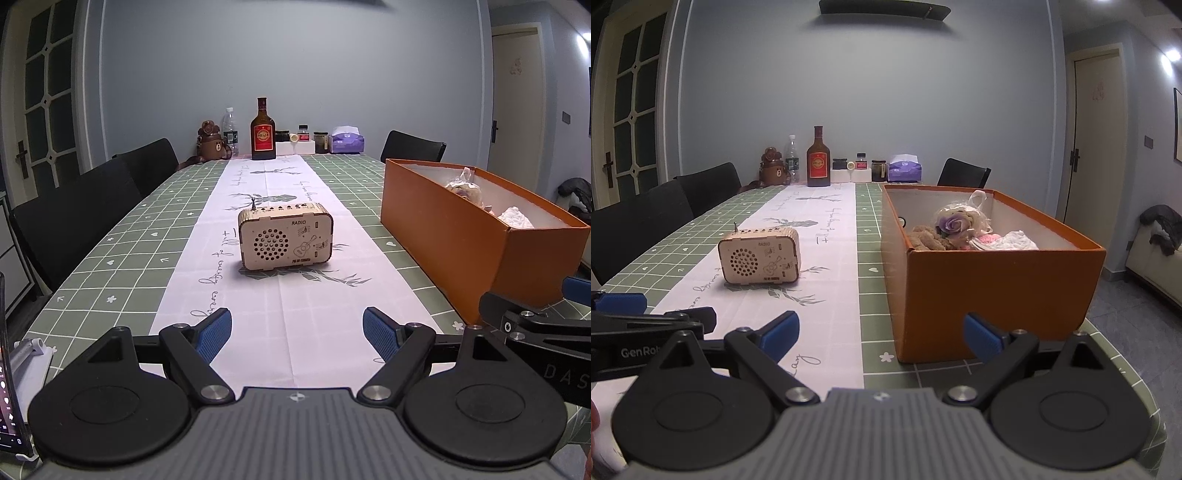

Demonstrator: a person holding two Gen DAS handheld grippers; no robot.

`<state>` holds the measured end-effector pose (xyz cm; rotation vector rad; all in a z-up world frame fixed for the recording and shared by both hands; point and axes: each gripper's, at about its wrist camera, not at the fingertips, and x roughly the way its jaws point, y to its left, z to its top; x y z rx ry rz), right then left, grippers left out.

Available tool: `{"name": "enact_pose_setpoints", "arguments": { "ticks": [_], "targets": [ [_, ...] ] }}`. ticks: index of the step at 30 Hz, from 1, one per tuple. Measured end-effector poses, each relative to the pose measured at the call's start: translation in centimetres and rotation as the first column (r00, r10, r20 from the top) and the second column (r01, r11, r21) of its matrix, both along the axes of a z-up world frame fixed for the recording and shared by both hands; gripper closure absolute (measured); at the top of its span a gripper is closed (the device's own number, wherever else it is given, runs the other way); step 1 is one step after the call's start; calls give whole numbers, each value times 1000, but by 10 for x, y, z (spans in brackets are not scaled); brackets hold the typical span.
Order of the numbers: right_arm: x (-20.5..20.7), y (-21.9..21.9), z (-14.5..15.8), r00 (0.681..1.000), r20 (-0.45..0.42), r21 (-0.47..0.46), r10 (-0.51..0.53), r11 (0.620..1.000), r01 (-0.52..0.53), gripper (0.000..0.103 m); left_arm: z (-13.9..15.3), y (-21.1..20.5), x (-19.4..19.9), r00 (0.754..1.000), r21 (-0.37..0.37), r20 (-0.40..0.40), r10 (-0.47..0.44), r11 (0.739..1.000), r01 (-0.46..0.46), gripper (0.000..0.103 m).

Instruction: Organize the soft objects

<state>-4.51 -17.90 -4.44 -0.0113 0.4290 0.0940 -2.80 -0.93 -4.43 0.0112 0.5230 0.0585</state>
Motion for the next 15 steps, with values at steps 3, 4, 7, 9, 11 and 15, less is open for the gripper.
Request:
{"name": "enact_pose_setpoints", "arguments": {
  "ticks": [3,4,7,9,11,15],
  "targets": [
    [-1,1,0,1000,3,-2,4,1000,-4,9,0,0,0,1000,-1,0,3,1000,-3,8],
    [-1,1,0,1000,5,-5,5,1000,-5,9,0,0,0,1000,-2,2,3,1000,-3,8],
    [-1,2,0,1000,2,-3,5,1000,-5,9,0,0,-1,1000,-3,6,3,1000,-3,8],
    [-1,2,1,1000,1,-2,7,1000,-7,9,0,0,-1,1000,-3,7,5,1000,-5,8],
    [-1,4,1,1000,4,-6,11,1000,-11,9,0,0,-2,1000,-4,9,4,1000,-4,8],
    [-2,5,2,1000,8,-10,14,1000,-14,9,1,1,-3,1000,-10,13,5,1000,-5,8]
  ]
}}
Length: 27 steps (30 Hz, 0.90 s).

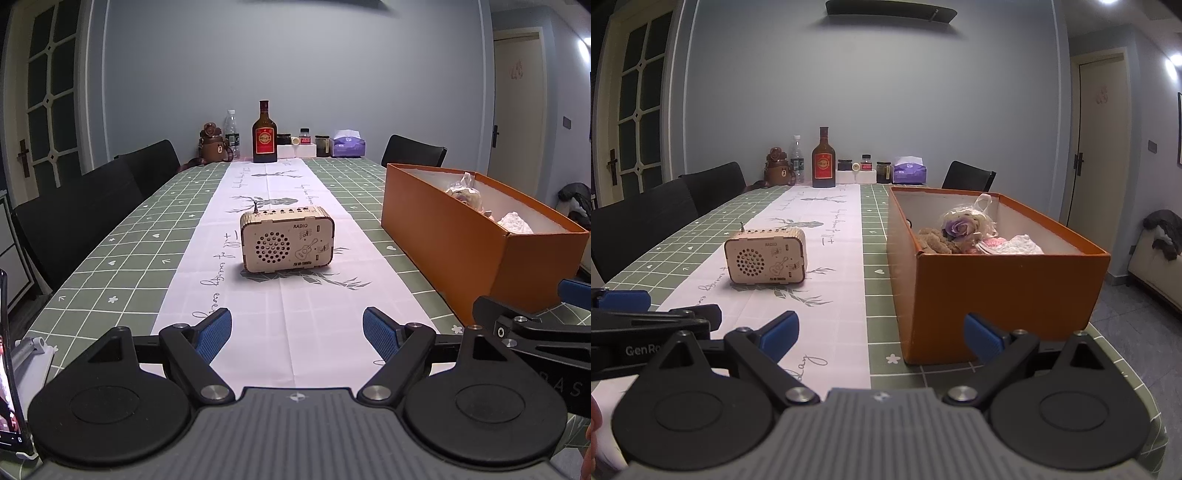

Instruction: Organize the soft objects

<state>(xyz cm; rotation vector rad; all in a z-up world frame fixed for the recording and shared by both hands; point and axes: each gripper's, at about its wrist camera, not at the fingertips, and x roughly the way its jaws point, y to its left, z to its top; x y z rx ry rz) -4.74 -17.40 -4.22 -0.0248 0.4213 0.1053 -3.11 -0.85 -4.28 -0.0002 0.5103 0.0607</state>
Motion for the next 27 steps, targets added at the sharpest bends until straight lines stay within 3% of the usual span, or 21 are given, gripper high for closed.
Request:
{"name": "enact_pose_setpoints", "arguments": {
  "ticks": [27],
  "targets": [
    [-1,-1,0,1000,6,-4,-2,1000,2,9,4,2,-4,1000,4,8,10,1000,-10,8]
  ]
}}
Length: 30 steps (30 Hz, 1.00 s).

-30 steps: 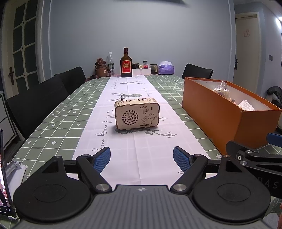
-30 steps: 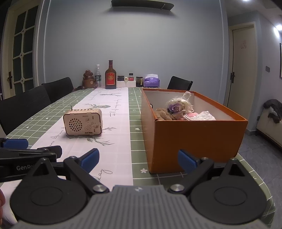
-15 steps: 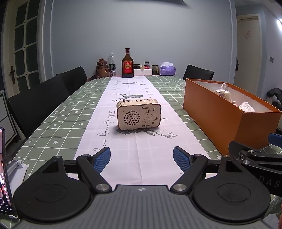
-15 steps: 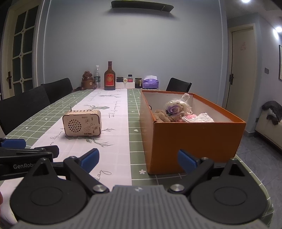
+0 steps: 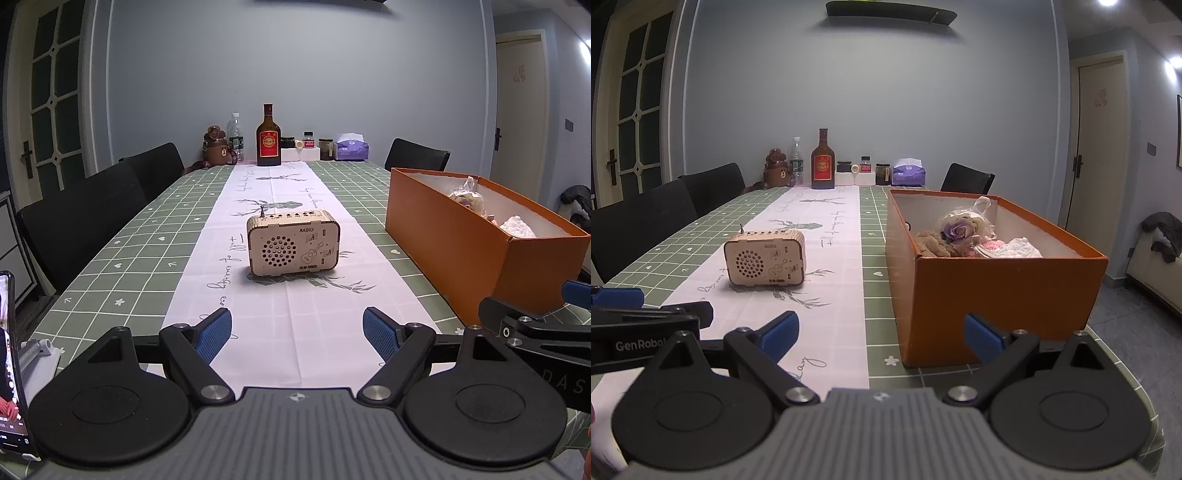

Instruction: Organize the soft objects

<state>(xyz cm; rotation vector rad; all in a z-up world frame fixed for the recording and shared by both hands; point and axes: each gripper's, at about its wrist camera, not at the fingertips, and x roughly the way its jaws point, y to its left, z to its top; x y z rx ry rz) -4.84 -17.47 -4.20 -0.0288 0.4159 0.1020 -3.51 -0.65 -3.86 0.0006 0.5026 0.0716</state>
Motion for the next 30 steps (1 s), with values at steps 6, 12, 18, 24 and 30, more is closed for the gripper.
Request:
{"name": "enact_pose_setpoints", "arguments": {
  "ticks": [6,12,18,24,30],
  "targets": [
    [-1,1,0,1000,2,-3,1,1000,-1,9,2,1,-1,1000,-3,1,-3,1000,3,8],
    [-1,2,0,1000,1,-6,4,1000,-4,9,2,1,-1,1000,-3,4,-2,1000,2,8],
    [0,1,0,1000,1,-6,3,1000,-3,9,3,1,-2,1000,-2,10,-4,1000,4,8],
    [1,0,-1,1000,-1,-1,-3,1000,3,9,4,0,-2,1000,2,9,-1,1000,1,8],
    [1,-1,-2,1000,-7,0,-2,1000,2,9,3,1,-1,1000,0,5,2,1000,-2,8]
  ]
}}
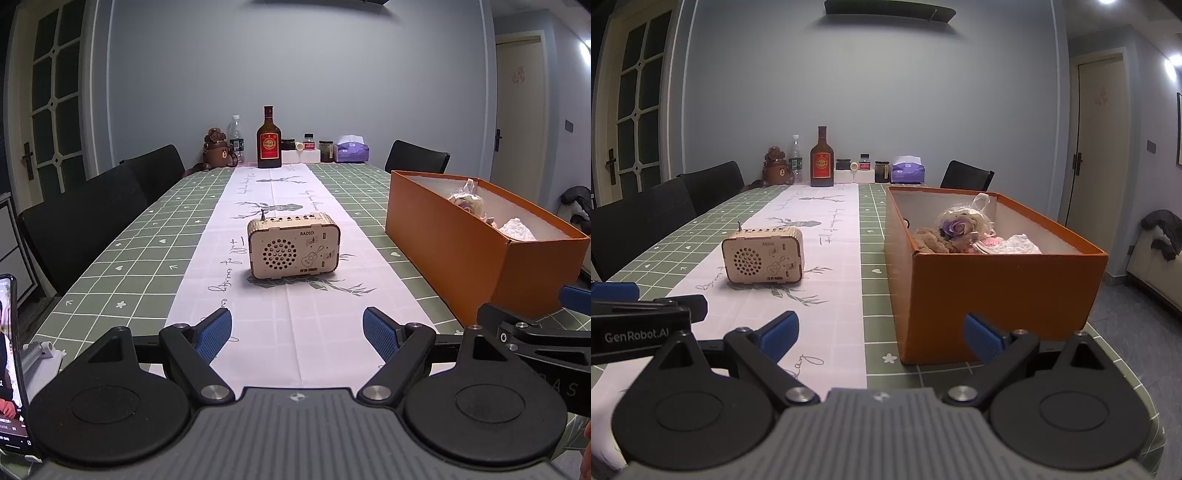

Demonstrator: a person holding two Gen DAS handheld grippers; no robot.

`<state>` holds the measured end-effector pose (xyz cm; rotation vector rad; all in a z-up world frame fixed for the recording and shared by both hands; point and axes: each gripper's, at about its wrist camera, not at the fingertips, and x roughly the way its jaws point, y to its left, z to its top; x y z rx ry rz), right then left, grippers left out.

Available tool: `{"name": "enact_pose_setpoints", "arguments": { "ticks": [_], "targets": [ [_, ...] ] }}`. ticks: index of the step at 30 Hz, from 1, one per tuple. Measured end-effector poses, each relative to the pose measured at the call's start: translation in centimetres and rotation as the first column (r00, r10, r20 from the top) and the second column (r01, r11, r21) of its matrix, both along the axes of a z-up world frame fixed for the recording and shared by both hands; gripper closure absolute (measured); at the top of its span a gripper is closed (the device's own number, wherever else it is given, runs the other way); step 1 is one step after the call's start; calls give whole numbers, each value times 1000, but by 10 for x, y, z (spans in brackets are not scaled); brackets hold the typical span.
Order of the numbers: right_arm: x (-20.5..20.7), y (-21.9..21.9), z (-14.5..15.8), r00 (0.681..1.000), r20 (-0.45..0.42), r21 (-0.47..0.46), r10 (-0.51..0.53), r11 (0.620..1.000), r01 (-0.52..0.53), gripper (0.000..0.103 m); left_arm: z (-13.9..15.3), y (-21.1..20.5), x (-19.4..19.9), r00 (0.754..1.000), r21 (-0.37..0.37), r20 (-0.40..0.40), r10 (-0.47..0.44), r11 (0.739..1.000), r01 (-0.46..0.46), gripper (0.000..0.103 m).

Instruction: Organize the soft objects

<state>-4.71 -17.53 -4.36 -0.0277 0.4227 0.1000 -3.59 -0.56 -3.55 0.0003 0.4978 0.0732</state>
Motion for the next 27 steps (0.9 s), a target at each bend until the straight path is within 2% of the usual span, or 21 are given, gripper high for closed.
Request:
{"name": "enact_pose_setpoints", "arguments": {
  "ticks": [27],
  "targets": [
    [4,3,-4,1000,-21,1,-3,1000,3,9,-4,4,4,1000,-13,-11,19,1000,-19,8]
  ]
}}
